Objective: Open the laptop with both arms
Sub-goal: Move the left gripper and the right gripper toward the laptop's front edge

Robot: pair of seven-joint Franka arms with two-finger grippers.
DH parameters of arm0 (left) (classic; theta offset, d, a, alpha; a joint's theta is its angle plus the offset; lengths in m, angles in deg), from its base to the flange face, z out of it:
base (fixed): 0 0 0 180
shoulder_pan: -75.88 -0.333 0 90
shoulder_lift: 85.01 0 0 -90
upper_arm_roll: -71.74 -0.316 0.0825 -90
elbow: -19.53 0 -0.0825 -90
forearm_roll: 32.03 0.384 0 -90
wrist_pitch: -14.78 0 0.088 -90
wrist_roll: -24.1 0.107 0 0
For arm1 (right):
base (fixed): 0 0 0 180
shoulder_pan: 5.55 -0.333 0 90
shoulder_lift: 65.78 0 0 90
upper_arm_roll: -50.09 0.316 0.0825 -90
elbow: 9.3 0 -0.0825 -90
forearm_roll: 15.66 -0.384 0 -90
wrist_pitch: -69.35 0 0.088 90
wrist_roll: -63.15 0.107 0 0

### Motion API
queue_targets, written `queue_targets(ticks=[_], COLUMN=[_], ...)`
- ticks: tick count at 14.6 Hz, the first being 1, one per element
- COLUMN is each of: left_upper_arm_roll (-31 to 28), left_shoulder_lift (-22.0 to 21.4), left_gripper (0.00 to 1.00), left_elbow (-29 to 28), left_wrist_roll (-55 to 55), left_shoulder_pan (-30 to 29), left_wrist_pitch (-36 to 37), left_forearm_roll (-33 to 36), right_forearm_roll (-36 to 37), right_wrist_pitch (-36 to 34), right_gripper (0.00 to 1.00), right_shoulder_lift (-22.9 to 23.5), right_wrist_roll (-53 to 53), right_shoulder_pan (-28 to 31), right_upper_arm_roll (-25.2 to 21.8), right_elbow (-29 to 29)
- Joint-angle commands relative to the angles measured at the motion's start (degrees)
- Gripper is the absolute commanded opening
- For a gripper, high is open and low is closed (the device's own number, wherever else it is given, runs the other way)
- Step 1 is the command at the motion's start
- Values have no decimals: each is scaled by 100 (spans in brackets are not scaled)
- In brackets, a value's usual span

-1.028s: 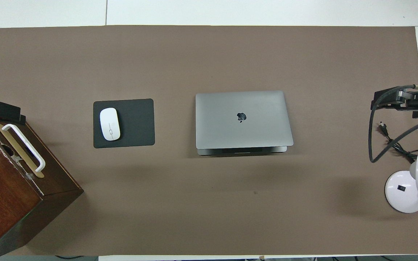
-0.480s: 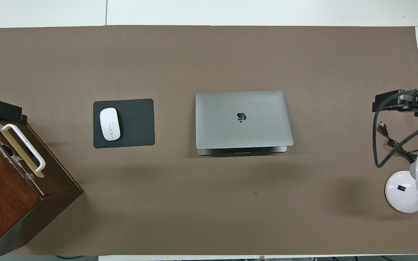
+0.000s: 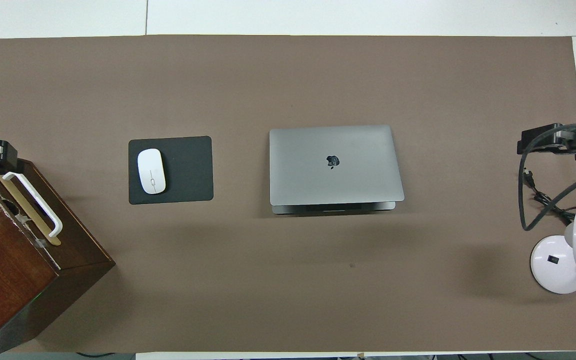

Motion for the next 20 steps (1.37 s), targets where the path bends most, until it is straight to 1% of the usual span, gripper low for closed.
queue_targets(ticks=[1, 3, 4, 6, 7, 9, 10, 11, 12, 15, 16, 18, 20], left_upper_arm_roll=[16, 16, 24, 42, 51, 68, 68, 68, 77, 77, 68, 68, 68], left_shoulder_lift=[-84, -180, -242, -399, -487, -751, -900, -1006, -1137, -1568, -1665, -1745, -1780], left_gripper=[0, 0, 0, 0, 0, 0, 0, 0, 0, 0, 0, 0, 0], left_elbow=[-145, -355, -452, -820, -1101, -1707, -1997, -2261, -2577, -3614, -3878, -4222, -4626], left_wrist_roll=[-220, -238, -221, -186, -185, -203, -203, -203, -203, -212, -212, -212, -308], left_shoulder_pan=[13, 22, 22, 22, 30, 126, 179, 215, 285, 566, 688, 882, 1180], left_wrist_pitch=[-216, -365, -461, -716, -935, -1540, -1796, -2016, -2340, -3447, -3755, -4169, -4835], left_forearm_roll=[0, 0, -8, -9, -17, -43, -105, -114, -131, -132, -166, -202, -211], right_forearm_roll=[3, 3, 3, -23, -58, -120, -129, -251, -600, -1593, -2014, -2876, -3458], right_wrist_pitch=[516, 1297, 1544, 1757, 1940, 2711, 3055, 3259, 3469, 4506, 4700, 4868, 5070], right_gripper=[100, 100, 100, 100, 100, 100, 100, 100, 100, 100, 100, 100, 100], right_shoulder_lift=[-276, -514, -567, -576, -602, -821, -909, -954, -1024, -1349, -1437, -1551, -1657], right_wrist_roll=[-180, -188, -215, -250, -267, -434, -443, -443, -469, -960, -1153, -1619, -1875], right_shoulder_pan=[166, 184, 193, 210, 237, 316, 316, 316, 316, 316, 307, 290, 246], right_upper_arm_roll=[15, 15, 6, 6, 6, 6, 6, 6, 6, 6, 6, 6, 6], right_elbow=[533, 1130, 1298, 1388, 1501, 2070, 2291, 2415, 2573, 3284, 3452, 3620, 3778])
